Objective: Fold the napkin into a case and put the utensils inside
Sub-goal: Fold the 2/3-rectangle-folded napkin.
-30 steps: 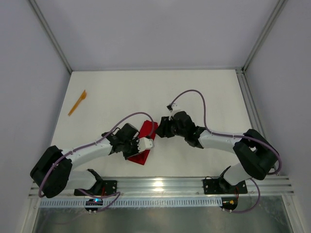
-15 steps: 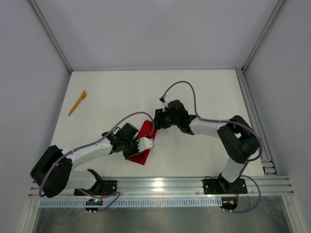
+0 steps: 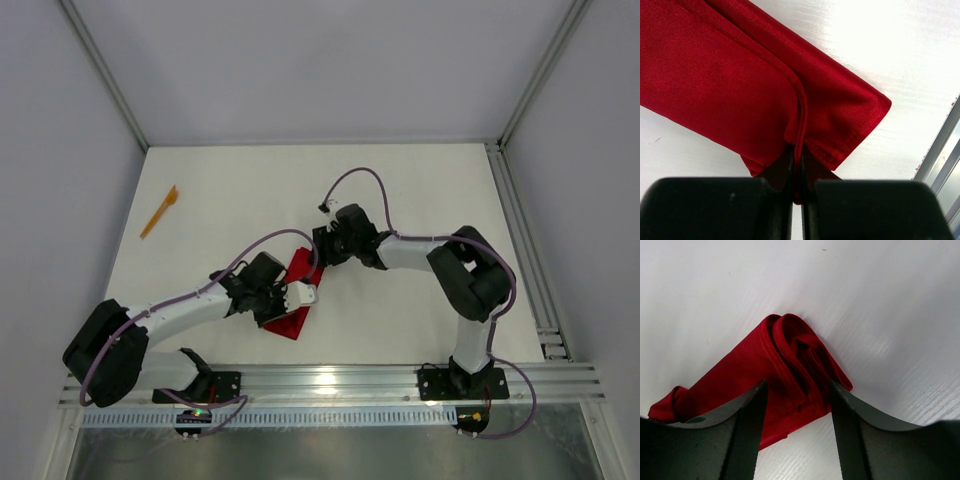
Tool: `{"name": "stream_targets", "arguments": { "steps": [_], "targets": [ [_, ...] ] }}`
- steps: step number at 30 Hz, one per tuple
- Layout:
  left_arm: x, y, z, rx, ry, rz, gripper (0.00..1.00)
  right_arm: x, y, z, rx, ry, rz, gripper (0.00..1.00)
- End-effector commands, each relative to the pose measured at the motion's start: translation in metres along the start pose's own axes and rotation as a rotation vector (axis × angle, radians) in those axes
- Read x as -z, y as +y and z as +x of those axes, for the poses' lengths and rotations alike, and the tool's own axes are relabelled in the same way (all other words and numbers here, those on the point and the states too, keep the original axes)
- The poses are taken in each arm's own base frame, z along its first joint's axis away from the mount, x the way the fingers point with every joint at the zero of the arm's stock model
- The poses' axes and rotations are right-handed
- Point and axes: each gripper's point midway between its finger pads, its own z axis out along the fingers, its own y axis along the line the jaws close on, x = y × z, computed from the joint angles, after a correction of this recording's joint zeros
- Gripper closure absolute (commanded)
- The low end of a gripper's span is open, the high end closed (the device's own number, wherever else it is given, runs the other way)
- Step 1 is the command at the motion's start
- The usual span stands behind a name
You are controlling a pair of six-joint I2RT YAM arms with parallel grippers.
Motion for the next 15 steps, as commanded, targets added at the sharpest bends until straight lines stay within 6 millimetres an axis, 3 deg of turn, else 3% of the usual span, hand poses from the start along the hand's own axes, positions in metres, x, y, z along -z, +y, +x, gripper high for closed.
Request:
{"name": "stream_targets", "arguments": {
  "steps": [1,5,10,15],
  "targets": [
    [0.006,0.005,-0.016,-0.009,-0.035,-0.012,0.96,-0.004,-0.001,0.002,0.017,0.02,-0.003,0.47],
    [0.006,0.006,-0.017,-0.009,-0.038,-0.016,0.95,0.0,0.003,0.007,-0.006,0.011,-0.025,0.63],
    [0.009,0.013,-0.022,-0.008,-0.046,-0.048,0.94,0.011,0.009,0.004,-0.028,-0.023,-0.037,0.68],
    [0.014,0.014,-0.031,-0.01,-0.066,-0.043,0.92,0.017,0.009,0.008,-0.048,-0.04,-0.034,0.81]
  ]
}}
